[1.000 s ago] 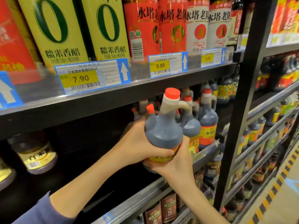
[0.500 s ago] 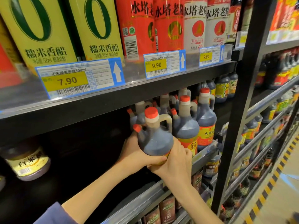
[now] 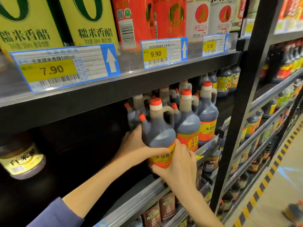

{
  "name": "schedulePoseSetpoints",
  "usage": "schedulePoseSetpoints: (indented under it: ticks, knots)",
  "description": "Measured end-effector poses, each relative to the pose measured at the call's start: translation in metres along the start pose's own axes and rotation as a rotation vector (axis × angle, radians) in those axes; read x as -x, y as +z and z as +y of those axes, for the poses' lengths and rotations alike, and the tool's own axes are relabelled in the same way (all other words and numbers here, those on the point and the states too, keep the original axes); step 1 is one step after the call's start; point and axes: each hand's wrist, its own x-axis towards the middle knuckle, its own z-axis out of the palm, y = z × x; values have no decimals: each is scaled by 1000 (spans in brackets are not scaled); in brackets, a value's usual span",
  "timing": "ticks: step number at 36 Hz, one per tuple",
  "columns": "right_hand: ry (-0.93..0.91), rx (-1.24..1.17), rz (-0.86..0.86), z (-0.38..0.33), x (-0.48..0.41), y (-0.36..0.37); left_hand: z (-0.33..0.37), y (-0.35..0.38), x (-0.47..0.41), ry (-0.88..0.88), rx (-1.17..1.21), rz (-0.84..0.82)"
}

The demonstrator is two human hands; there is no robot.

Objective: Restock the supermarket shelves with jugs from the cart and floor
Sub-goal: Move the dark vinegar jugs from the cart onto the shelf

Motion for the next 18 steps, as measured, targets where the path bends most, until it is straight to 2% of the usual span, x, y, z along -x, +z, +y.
schedulePoseSetpoints:
  ticks: [3, 6, 8, 13, 18]
  knots:
    - [-1, -50, -18, 2, 3, -3, -3, 4, 6, -18, -37, -14]
    - [8, -165, -40, 7, 10, -12, -14, 6, 13, -39, 32, -33]
    - [67, -289, -98, 12, 14, -20, -28, 4, 20, -84, 49, -77]
    - [218, -604, -169, 25, 13, -36, -61, 5, 31, -87, -103, -183]
    - [132, -435, -227, 32, -3, -38, -68, 17, 33, -98, -165, -267]
